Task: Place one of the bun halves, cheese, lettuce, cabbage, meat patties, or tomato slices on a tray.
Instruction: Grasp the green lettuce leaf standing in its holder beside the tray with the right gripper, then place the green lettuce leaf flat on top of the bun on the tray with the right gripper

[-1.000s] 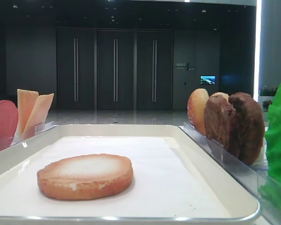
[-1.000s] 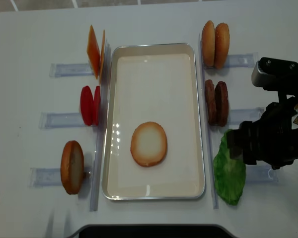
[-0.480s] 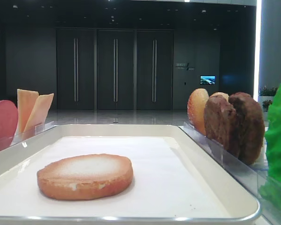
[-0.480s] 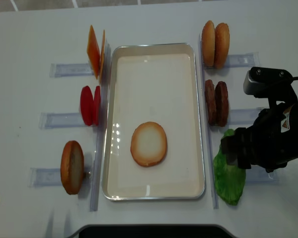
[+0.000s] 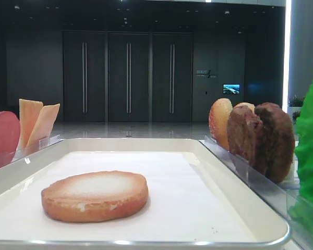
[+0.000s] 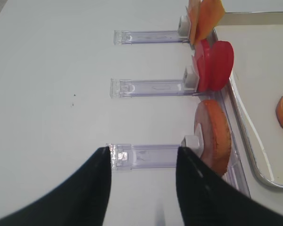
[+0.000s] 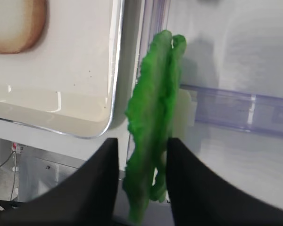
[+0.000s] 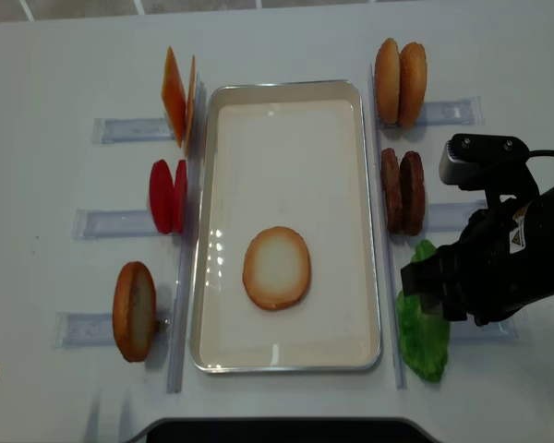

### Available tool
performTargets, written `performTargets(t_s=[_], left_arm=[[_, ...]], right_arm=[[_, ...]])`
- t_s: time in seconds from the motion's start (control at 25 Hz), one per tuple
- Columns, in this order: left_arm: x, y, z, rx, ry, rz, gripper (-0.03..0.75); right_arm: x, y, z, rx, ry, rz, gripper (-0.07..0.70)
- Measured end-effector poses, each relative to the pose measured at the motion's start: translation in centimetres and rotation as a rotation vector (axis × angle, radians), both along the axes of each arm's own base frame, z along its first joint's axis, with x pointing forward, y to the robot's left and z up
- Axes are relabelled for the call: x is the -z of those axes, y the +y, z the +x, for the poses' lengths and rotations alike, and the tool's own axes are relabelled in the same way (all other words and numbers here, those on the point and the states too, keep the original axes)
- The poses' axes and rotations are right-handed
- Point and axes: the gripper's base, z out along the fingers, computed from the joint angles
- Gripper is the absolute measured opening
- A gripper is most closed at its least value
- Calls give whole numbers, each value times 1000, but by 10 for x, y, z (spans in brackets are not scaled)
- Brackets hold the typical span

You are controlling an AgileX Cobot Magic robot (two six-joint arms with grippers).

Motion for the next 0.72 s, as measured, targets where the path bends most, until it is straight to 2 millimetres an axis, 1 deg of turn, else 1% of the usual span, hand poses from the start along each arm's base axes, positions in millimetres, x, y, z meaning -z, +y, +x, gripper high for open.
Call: performTargets(t_s=[0.2, 0.24, 0.48, 0.72], left_arm=[[0, 0, 0, 0, 0, 0, 345], [0, 0, 0, 0, 0, 0, 345], [0, 0, 0, 0, 0, 0, 345], [0, 0, 0, 0, 0, 0, 345]], right_arm=[[0, -1, 1, -7, -10, -14, 48], [0, -1, 1, -7, -12, -14, 26], [0, -1, 0, -6, -7, -9, 26], [-7, -4, -8, -1, 28, -1, 26]])
